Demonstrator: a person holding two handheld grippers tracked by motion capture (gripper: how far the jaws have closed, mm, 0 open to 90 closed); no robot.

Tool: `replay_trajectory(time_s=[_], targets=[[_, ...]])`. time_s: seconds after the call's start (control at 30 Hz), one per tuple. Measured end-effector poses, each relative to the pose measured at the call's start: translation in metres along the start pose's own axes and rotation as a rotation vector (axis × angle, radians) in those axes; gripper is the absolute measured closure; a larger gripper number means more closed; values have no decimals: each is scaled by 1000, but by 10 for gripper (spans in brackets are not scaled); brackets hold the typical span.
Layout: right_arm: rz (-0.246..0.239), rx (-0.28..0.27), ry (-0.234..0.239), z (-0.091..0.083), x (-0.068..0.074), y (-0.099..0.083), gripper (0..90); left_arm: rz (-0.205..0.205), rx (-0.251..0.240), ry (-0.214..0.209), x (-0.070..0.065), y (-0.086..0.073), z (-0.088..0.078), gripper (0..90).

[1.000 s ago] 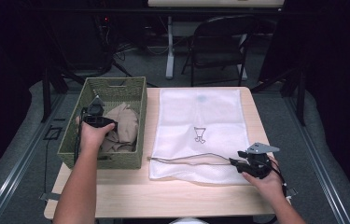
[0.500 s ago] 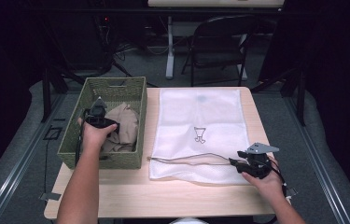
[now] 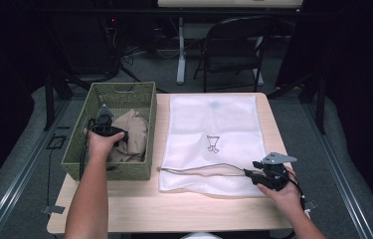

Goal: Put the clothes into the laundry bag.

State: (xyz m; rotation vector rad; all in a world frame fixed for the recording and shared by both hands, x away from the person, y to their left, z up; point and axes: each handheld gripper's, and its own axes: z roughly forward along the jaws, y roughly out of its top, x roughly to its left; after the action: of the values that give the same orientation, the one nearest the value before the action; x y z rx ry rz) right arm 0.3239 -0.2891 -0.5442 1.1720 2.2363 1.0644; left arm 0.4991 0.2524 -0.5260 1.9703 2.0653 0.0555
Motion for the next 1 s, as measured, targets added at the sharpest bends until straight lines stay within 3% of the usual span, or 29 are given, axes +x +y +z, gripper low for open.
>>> replay_trajectory(time_s=[0.43,0.5,0.63,0.7,0.8,0.87,1.0], targets=[[3,-5,-2,0,0,0,503,-1,25,-16,4,0,8,112],[3,-5,-1,0,0,0,502,-29,16,-39,6,-1,10,110],[2,-5,-2,0,0,0,502,-35,12,-50,7,-2,12,111],[2,-5,-3,0,0,0,502,-10,12,-38,7,-2,12,111],[4,-8,-3,0,0,0,502,-13,11,-39,7,-3,13,113],[1,-5,-3,0,0,0,502,-48,27,-51,7,-2,14,113],[1,-4,-4,0,0,0,502,-51,33,-64,7,-2,15,130]])
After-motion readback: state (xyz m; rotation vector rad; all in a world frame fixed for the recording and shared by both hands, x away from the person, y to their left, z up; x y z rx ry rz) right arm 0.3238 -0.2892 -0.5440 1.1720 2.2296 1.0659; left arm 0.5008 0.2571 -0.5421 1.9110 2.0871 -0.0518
